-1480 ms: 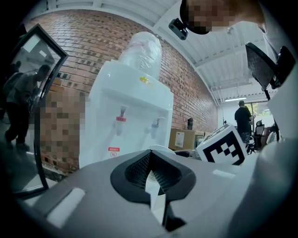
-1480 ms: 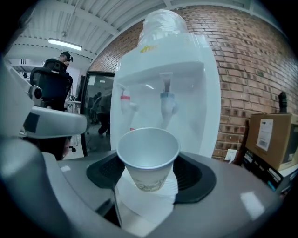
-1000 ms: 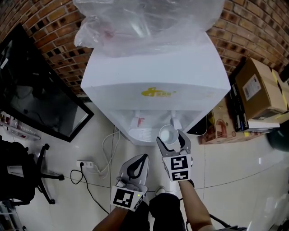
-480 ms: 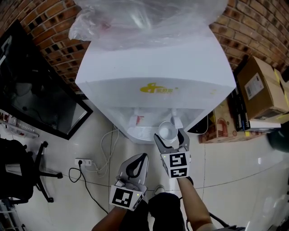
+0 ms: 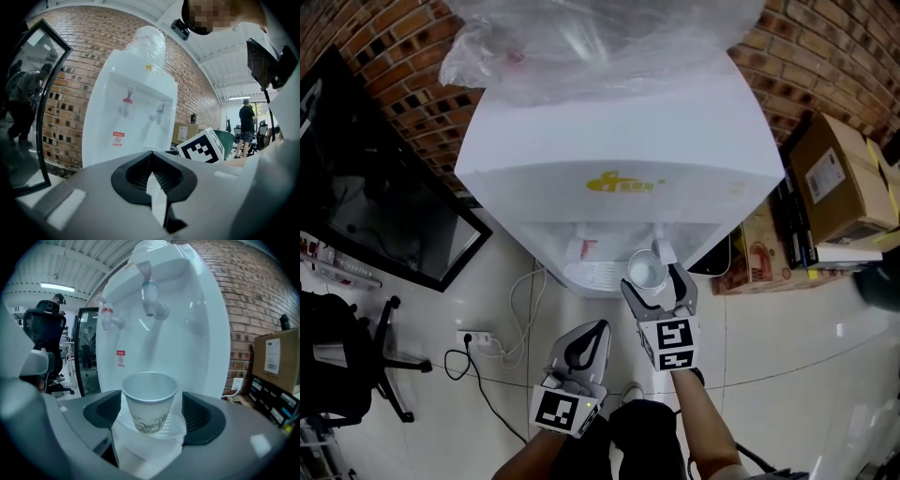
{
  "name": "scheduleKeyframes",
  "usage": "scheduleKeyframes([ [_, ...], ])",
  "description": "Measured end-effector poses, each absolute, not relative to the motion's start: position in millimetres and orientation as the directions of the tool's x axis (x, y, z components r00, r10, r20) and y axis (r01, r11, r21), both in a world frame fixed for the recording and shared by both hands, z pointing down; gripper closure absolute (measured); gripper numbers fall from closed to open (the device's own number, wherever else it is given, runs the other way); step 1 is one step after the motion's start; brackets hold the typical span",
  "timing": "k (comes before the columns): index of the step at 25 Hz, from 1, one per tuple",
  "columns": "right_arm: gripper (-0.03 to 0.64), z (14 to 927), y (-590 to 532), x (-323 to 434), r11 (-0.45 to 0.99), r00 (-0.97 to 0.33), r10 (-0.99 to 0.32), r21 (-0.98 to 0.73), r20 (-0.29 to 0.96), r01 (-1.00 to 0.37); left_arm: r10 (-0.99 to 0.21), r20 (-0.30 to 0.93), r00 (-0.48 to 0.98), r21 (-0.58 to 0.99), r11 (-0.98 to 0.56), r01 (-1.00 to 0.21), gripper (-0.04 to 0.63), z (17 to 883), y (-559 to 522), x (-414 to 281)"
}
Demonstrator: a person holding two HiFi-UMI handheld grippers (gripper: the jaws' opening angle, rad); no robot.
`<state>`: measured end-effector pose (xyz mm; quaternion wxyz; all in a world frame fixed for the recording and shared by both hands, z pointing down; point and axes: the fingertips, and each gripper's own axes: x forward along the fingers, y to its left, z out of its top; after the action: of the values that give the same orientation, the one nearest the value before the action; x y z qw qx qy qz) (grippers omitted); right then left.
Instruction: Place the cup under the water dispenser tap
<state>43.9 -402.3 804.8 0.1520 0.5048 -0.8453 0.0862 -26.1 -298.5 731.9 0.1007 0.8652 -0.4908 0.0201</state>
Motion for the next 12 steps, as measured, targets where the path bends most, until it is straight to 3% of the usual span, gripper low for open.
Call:
scheduleKeyframes([
  [12, 0.218, 709, -348, 57, 0.470, -0.444, -0.832, -0.003, 0.332, -0.883, -0.828, 0.132, 0.546, 0.176, -0.522, -0.834, 0.603, 653, -277, -12],
])
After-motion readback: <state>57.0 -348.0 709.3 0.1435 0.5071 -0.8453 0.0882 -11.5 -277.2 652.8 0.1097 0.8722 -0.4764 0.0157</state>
